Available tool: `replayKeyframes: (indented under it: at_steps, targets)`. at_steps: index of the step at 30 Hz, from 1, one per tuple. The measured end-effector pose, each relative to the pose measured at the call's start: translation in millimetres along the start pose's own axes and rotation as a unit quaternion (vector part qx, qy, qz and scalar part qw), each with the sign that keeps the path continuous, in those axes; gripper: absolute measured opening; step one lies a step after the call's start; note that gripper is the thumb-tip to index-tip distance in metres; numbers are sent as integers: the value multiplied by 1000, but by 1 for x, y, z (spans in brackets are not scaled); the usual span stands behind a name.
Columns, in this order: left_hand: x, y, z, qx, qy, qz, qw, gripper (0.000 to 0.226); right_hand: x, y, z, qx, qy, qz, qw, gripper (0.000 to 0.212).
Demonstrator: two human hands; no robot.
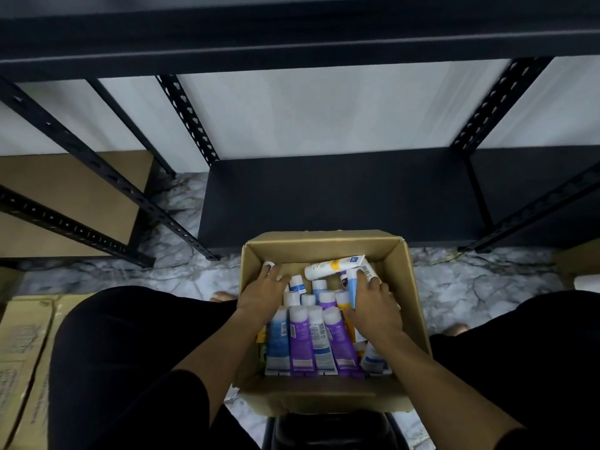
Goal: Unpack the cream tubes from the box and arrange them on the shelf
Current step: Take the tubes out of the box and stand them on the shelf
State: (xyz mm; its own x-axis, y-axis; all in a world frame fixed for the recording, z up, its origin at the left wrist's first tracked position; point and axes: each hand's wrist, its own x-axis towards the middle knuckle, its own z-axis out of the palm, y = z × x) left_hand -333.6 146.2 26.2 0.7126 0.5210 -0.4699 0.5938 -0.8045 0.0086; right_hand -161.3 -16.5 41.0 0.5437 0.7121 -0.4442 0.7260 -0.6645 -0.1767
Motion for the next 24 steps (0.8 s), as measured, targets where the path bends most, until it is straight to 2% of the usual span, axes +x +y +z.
replayKeyframes:
  at_steps: [5,10,14,20,24]
  targets:
    - [15,-13,-5,65,-48,85,993,48,4,-4,11,-5,6,11,1000,77]
    - [21,-12,-10,121,-90,92,984,40,4,-13,13,41,-28,18,999,81]
    - [20,-16,-19,130,-78,82,985,38,3,-11,3,127,-47,22,991,85]
    - [-2,-22,-60,162,-47,88,982,43,3,-17,-28,200,-57,-31,978,60]
    - [-20,-24,-90,169,-4,90,982,44,-7,-17,-53,201,-85,-62,974,56]
